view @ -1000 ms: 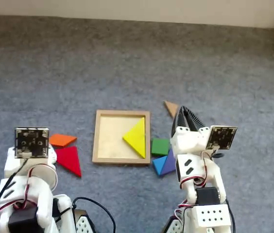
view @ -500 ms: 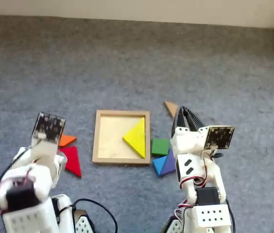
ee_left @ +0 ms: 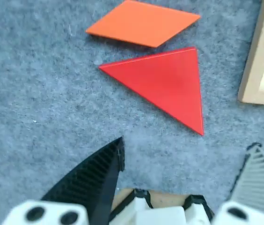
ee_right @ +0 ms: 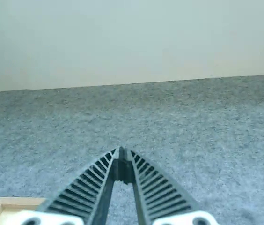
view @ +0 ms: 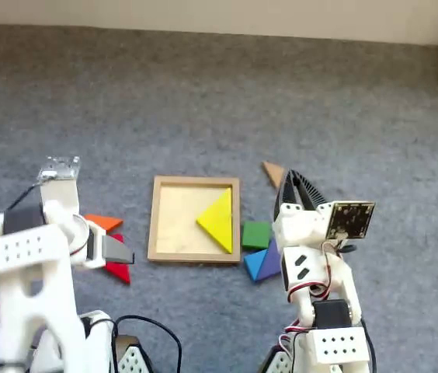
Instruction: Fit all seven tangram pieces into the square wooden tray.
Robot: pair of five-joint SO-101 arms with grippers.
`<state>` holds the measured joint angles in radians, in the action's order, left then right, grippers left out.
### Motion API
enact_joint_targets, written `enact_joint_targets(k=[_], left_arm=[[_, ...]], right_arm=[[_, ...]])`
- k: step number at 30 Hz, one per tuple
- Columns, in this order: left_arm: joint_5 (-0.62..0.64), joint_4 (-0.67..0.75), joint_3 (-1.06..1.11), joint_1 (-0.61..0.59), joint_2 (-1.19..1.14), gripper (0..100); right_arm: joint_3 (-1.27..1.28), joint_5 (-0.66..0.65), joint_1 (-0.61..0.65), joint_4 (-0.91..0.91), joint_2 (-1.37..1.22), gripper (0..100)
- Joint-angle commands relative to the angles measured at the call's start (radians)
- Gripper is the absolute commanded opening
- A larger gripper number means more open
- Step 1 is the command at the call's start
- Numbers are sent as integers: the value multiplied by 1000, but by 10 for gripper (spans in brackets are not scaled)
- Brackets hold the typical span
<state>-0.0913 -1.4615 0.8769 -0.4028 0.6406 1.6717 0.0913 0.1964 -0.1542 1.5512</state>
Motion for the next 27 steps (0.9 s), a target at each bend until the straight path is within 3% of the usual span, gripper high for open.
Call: enact_joint_targets(k=[1,6,12,16,21,27], left_arm=[[80,-6,-99,-16,-170,375],[176,15,-163,-16,-349,373],[299,176,-168,-15,-481,373],[325,264,-173,-13,-561,373],[327,278,-211,-16,-621,371],[433,285,-220,-10,-647,371]], right_arm=[[27,-9,-18,36,18,10],[27,-9,-18,36,18,10],[27,-15,-18,36,18,10],[27,-138,-4,36,18,10],[28,-176,18,36,15,11],[28,-176,18,36,13,11]])
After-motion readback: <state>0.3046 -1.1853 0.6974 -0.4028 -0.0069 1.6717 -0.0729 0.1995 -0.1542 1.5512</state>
